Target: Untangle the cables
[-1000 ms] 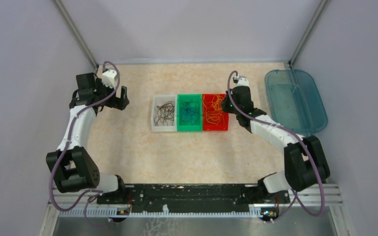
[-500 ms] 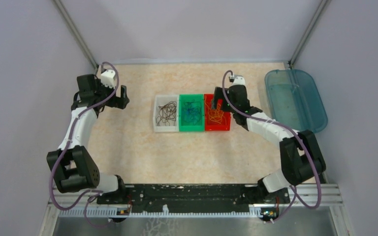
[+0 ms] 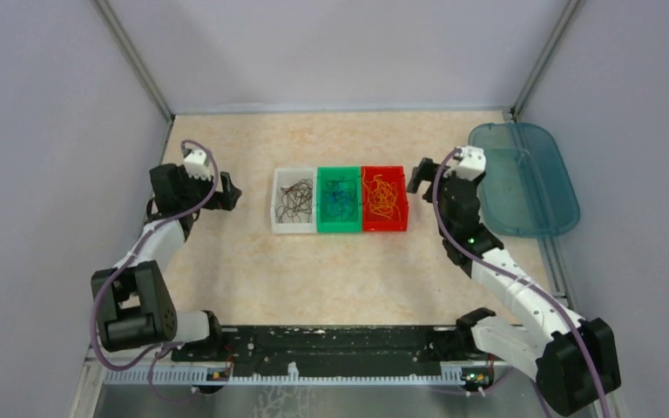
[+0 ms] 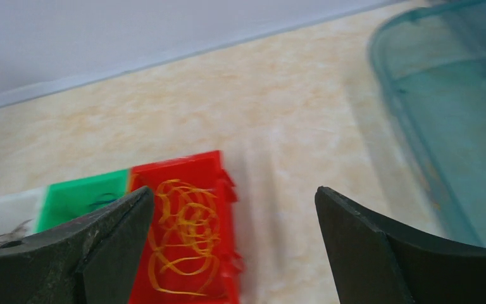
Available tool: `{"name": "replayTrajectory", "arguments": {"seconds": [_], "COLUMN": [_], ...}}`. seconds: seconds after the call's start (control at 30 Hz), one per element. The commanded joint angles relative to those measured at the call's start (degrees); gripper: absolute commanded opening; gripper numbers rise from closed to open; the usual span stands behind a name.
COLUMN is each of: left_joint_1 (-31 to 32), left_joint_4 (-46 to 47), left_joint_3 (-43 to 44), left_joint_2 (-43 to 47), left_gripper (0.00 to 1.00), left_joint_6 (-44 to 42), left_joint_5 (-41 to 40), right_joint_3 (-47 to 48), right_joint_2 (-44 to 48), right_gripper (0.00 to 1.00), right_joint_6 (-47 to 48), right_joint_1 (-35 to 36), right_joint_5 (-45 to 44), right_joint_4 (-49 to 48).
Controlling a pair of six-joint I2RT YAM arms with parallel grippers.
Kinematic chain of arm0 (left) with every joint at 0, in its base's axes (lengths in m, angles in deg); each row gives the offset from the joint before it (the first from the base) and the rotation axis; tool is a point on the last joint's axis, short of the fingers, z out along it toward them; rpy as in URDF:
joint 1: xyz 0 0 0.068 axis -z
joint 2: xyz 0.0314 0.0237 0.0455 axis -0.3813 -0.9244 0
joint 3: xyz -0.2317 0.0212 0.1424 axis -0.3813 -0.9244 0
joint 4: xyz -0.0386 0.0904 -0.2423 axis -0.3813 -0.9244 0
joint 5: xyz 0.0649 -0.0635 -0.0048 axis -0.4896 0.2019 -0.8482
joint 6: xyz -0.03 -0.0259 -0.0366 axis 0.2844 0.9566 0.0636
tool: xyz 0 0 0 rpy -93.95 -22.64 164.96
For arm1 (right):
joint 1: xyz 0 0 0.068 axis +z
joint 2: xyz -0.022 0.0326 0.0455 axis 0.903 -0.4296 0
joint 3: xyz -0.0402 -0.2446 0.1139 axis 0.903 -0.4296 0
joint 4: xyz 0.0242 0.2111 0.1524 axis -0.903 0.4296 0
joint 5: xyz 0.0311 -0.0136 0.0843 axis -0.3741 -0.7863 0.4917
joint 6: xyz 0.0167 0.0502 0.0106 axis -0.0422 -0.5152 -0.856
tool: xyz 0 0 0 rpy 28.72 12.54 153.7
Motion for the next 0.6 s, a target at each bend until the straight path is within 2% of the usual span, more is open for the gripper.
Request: {"name": "replayTrajectory", "arguments": {"seconds": [0.0, 0.07, 0.13, 0.23, 0.4, 0.43, 0.57], "left_joint_1": [-0.35, -0.27, -0.26, -0.28, -0.22, -0.18, 0.53], "left_joint_4": [25.88, 36.63, 45.24, 51.05, 61.11, 64.60, 67.57], "left_joint_3": [-13.14, -18.45, -21.90, -22.94, -26.30, -27.73, -31.09], "left_joint_2": [1.74, 0.49, -1.70, -6.29, -11.69, -11.90, -9.97], "left_gripper": [1.00, 1.00, 1.00, 1.00, 1.00, 1.00, 1.00], "left_joint_6": [7.19, 7.81, 8.49, 10.85, 11.98, 12.24, 11.70], "left_joint_5": [5.20, 6.74, 7.27, 8.04, 6.26, 6.08, 4.18], "right_joint_3": [-12.87, -21.47, -27.62, -28.44, -30.17, -30.41, -31.97], "right_joint_2": [6.92, 9.15, 9.14, 5.59, -3.71, -5.02, -9.59], "right_gripper": [0.99, 0.99, 0.99, 0.99, 0.99, 0.99, 0.99], "right_joint_6": [8.40, 13.73, 15.99, 10.83, 12.23, 11.59, 10.59], "right_joint_1": [-0.95, -1.45, -2.50, -5.78, -9.25, -9.87, -11.40], "right_joint_5": [-23.30, -29.80, -33.27, -35.32, -33.78, -33.34, -31.26], "right_joint_4": [-12.86, -28.47, -38.18, -35.85, -42.96, -43.60, -49.84]}}
